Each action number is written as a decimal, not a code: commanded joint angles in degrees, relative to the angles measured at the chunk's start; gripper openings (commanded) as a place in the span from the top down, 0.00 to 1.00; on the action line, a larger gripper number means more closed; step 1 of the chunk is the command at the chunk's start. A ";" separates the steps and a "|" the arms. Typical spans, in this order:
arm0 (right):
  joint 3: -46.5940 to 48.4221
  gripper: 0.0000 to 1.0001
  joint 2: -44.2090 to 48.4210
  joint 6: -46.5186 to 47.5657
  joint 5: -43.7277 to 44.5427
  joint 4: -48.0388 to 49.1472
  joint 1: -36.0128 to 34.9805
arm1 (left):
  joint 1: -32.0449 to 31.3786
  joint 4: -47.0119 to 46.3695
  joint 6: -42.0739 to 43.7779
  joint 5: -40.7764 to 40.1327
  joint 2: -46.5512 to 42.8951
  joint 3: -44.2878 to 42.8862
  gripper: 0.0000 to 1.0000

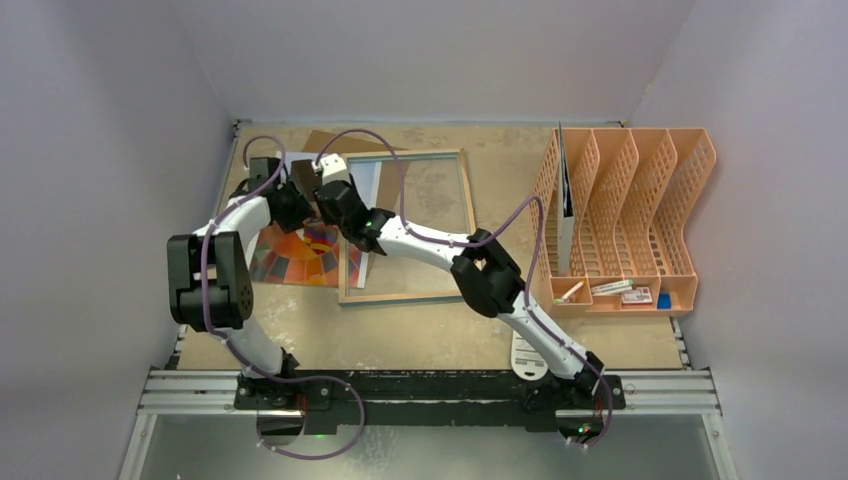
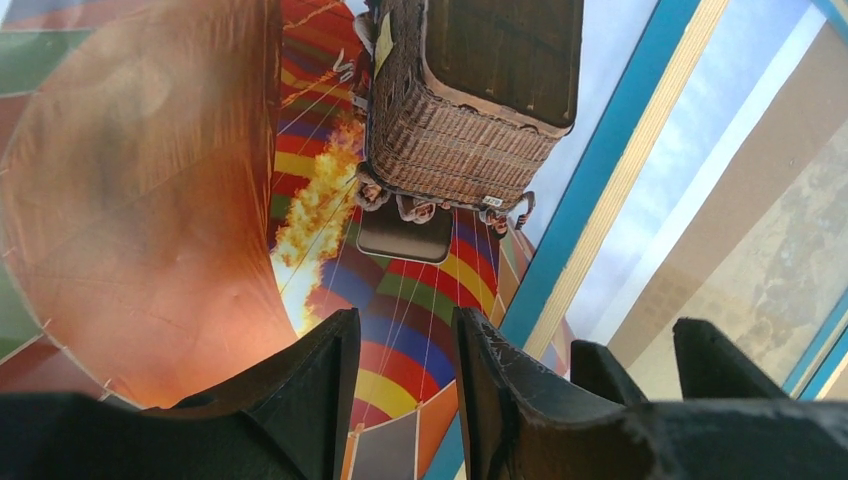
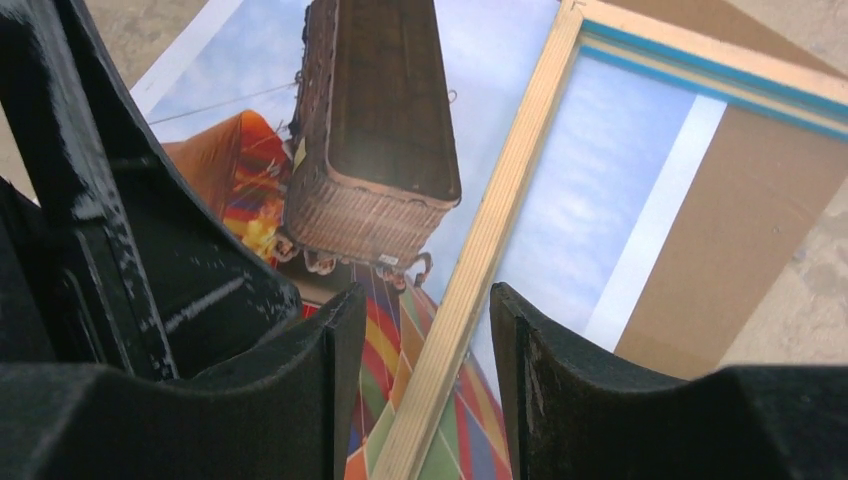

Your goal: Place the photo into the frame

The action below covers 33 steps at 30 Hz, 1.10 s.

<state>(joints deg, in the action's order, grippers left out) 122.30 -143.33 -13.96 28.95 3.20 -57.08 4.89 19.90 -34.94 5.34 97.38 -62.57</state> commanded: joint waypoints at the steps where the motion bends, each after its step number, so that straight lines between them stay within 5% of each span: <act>1: 4.16 0.48 -1.78 4.95 2.40 3.70 -0.26 | 0.56 -2.36 -0.47 1.53 1.28 1.37 0.59; 9: 6.26 0.42 -4.71 5.97 3.94 2.44 -0.36 | 0.56 -0.53 0.84 -2.75 2.81 2.93 0.65; 22: 2.39 0.59 -3.53 4.80 1.54 0.43 -0.40 | 0.56 0.98 3.27 -5.18 5.08 2.70 0.69; 28: 1.99 0.45 -3.42 3.68 -0.14 -0.52 -0.36 | 0.56 1.57 3.71 -5.09 5.69 1.69 0.69; 33: 2.00 0.45 -3.71 3.52 -0.16 -1.02 -0.39 | 0.56 1.74 4.00 -4.82 5.71 1.57 0.69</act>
<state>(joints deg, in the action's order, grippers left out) 124.14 -149.36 -9.63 28.91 2.48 -57.12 4.91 19.88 -33.15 2.17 101.10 -60.66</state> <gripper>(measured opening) 0.568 0.312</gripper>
